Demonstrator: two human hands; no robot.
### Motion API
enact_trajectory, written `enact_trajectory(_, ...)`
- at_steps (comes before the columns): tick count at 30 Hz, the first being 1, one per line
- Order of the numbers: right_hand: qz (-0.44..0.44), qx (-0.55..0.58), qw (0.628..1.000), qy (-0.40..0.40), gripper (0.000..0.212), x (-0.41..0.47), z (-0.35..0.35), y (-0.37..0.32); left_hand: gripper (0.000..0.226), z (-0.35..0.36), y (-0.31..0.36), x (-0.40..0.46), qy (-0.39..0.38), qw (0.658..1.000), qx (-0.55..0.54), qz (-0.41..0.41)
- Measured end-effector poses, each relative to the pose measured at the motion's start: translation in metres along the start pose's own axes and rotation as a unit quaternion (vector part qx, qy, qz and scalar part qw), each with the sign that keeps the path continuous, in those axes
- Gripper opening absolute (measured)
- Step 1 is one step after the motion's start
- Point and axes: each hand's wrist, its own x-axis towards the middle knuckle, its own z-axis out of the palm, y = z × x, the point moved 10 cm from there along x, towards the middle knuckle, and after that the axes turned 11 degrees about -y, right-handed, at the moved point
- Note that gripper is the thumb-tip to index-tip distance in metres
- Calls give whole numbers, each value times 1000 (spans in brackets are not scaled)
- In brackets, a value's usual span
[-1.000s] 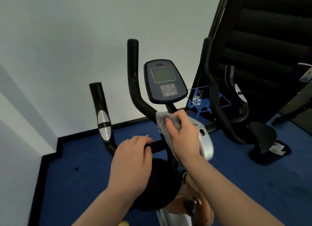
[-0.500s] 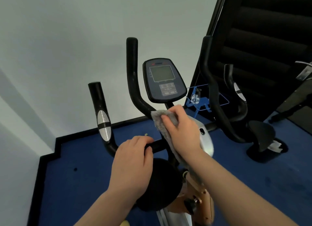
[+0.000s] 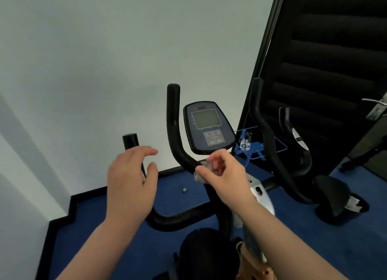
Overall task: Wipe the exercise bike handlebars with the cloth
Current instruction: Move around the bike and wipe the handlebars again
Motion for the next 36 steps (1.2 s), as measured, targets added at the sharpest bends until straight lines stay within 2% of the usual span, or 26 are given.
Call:
enact_trajectory(2,0,-61,998,14,32,4,5,-6,28,-1,-2,14,12,999,50,13)
enact_trajectory(5,-52,-139,989,24,29,-8,11,-14,32,-1,-15,44,-2,994,107,4)
enact_trajectory(9,-76,-119,990,13,30,-18,16,-8,28,18,-35,57,-59,992,113,-8)
enact_trajectory(14,-88,-107,990,-19,15,-23,10,-8,28,18,-39,56,-22,996,83,-19)
enact_trajectory(19,-66,-46,997,-2,20,-99,0,24,29,23,-38,54,-6,994,108,-17)
enact_trajectory(22,-53,-78,995,-15,27,-72,3,17,31,24,-37,55,7,994,104,-23)
enact_trajectory(26,-4,-61,998,-3,22,-29,4,6,30,25,-36,53,8,994,111,-21)
enact_trajectory(32,-8,0,1000,24,26,-100,2,40,27,26,-36,53,12,995,95,-27)
enact_trajectory(36,-50,-86,994,-38,23,-67,9,25,24,24,-38,53,22,996,80,-35)
